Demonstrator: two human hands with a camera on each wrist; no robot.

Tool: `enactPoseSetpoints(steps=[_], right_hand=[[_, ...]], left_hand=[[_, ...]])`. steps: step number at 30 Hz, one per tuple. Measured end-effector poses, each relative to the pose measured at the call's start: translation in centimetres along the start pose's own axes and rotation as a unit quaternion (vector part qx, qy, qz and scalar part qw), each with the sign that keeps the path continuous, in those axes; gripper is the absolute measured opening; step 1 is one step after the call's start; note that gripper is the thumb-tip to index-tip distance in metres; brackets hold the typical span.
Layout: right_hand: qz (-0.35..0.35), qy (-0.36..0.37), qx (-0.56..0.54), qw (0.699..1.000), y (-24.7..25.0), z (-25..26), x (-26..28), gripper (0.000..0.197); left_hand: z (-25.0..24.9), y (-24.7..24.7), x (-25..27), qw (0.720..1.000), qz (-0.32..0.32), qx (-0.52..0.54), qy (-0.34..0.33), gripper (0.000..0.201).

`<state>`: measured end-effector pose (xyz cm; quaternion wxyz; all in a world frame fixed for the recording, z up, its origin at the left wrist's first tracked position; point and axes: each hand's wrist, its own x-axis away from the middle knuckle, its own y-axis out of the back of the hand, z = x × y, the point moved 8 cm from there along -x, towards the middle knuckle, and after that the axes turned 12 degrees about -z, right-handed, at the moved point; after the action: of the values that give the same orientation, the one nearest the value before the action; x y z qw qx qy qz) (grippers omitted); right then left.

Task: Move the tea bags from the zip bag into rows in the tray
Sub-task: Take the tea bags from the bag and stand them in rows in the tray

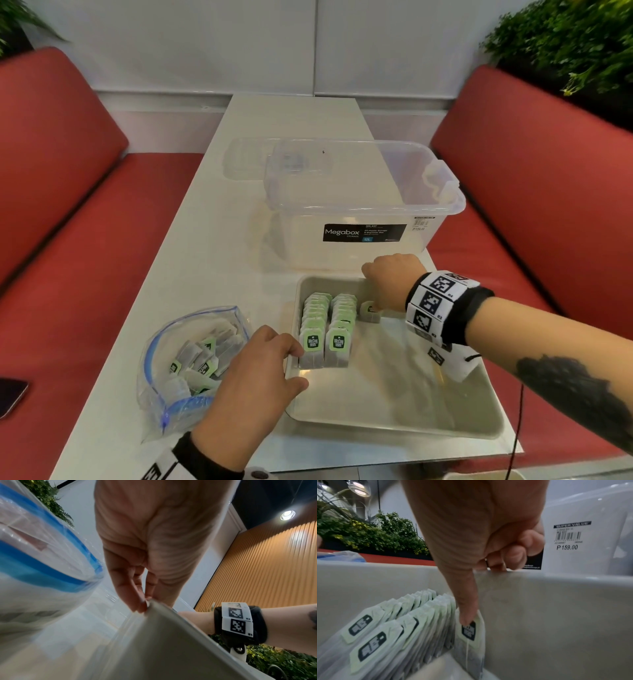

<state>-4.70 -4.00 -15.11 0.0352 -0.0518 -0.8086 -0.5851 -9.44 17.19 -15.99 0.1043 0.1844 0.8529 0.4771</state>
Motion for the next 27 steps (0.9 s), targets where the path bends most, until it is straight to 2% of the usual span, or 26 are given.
enactPoseSetpoints(steps=[3,11,20,27], right_hand=[[0.016,0.007,0.009,1.000,-0.21,0.06,-0.39,0.028],[0.019,-0.006,0.013,1.000,-0.14,-0.22,-0.62,0.024],[0.013,-0.012,0.005,1.000,0.03,-0.22,-0.53,0.025],[0.014,-0.011,-0.004,1.000,-0.01,-0.37,-0.35,0.035]], left_hand=[[0.01,-0.01,0.03,1.000,0.001,0.006,0.002,0.033],[-0.09,0.03,0.03,1.000,0.001,0.006,0.000,0.034],[-0.06,0.05,0.13,1.000,-0.001,0.004,-0.002,0.034],[-0.04,-0.01,0.05,1.000,-0.009,0.003,-0.006,0.033]])
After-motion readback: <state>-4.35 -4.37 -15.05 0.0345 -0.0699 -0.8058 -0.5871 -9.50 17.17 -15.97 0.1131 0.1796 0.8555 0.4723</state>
